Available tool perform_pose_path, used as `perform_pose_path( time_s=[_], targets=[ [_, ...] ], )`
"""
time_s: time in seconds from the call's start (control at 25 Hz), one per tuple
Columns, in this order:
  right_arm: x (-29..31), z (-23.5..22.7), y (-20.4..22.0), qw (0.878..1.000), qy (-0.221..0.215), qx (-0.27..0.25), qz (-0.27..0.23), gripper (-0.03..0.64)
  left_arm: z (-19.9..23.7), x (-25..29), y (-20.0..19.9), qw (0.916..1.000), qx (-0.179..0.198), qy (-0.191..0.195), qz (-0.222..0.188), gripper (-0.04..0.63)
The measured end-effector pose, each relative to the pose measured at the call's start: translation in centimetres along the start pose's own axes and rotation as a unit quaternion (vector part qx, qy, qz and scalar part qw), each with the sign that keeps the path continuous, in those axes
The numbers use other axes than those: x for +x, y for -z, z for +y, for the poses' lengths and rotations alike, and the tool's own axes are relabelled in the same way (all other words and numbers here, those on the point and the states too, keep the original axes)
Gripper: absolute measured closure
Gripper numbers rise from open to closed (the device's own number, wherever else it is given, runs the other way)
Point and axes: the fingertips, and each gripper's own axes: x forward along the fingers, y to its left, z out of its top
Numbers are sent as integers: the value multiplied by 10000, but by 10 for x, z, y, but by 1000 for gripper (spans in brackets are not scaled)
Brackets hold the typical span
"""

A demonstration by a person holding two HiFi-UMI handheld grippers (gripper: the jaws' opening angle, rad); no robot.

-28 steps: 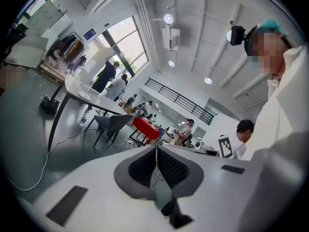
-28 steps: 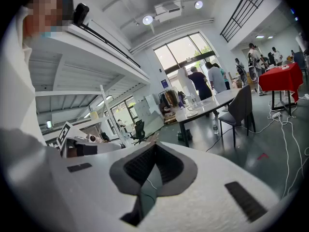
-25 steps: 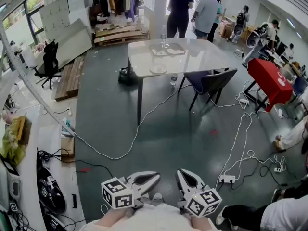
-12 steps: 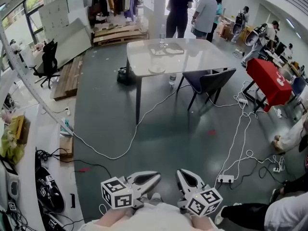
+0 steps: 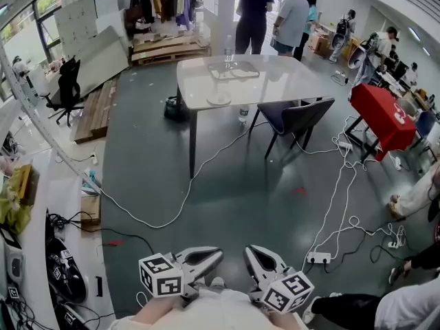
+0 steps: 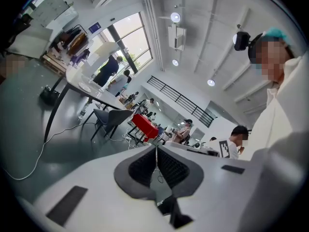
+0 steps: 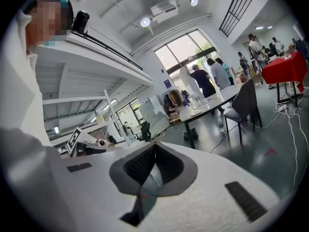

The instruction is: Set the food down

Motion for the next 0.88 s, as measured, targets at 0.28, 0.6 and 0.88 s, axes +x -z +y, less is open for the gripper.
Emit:
perform_pose_path(
  time_s=[0.28,0.6,0.88],
  targets=[
    [-4,-36,-5,9998,99,176,-33,614,-5,20,3,9996,127,204,-111,575],
    [29,-52,-8,9998,-10,198,68,614,25,46,-11,10000,27,-11,3,574],
    [92,-89,-30,9997,73,208,75,614,87,75,-58,9998,8,-181,-58,574]
  ],
)
